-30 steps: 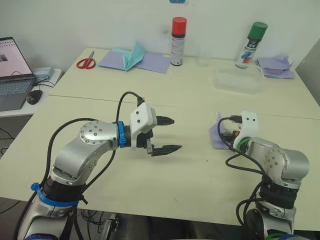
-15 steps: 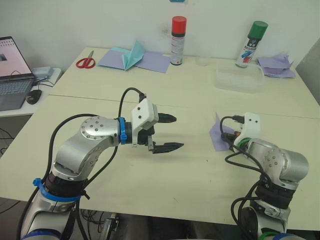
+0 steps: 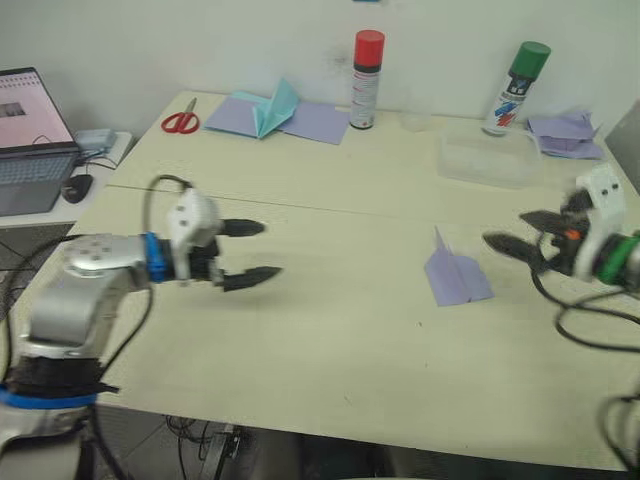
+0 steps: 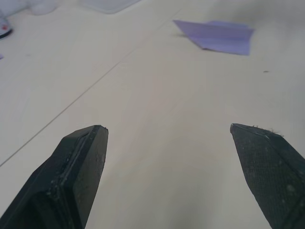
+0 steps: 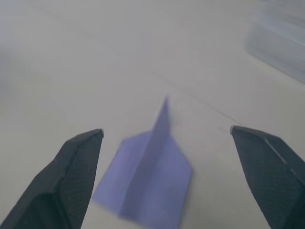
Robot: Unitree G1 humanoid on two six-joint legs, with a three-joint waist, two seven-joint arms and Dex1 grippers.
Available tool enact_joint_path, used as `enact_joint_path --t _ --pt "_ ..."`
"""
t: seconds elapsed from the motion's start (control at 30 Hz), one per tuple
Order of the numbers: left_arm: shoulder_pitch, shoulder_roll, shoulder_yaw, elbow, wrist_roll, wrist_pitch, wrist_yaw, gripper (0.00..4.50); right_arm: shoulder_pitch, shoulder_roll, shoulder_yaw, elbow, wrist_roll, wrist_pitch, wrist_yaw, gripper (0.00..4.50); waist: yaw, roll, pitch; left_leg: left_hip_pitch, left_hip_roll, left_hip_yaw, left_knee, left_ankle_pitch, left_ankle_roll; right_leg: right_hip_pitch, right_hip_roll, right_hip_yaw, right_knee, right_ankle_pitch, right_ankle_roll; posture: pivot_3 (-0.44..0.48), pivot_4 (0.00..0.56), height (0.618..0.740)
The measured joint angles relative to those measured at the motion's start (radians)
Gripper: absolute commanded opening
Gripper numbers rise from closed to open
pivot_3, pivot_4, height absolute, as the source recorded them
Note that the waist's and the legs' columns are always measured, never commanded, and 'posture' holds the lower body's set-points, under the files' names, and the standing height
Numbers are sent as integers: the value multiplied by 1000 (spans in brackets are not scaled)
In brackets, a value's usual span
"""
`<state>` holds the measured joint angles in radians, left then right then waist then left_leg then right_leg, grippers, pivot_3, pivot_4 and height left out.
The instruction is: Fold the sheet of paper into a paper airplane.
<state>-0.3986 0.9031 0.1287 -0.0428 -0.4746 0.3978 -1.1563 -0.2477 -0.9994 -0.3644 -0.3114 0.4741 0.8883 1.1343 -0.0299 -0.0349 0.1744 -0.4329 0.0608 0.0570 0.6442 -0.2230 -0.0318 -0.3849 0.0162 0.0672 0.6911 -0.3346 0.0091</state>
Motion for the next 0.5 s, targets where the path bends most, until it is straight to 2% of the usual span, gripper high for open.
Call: enact_joint_path --t 0.07,0.13,0.27,0.5 --pt "-1 5 20 30 18 -44 3 4500 28 -82 15 143 2 -132 182 4468 -8 1 0 1 -1 3 1 0 0 -1 -1 2 3 0 0 0 150 740" --pt "1 30 34 77 62 -100 19 4500 -1 -136 24 297 -13 -244 270 4468 -15 1 0 2 1 4 3 0 0 -1 -3 2 5 1 0 0 150 740" --pt "2 62 50 131 95 -120 30 4500 -81 -156 35 398 -21 -329 297 4468 -23 1 1 4 3 1 2 0 0 -1 -2 2 9 1 0 0 150 740" --pt "2 77 74 125 85 -64 36 4500 -171 -174 96 408 -29 -356 274 4468 -22 2 1 3 2 2 2 1 -1 -1 -3 2 9 1 0 0 150 740"
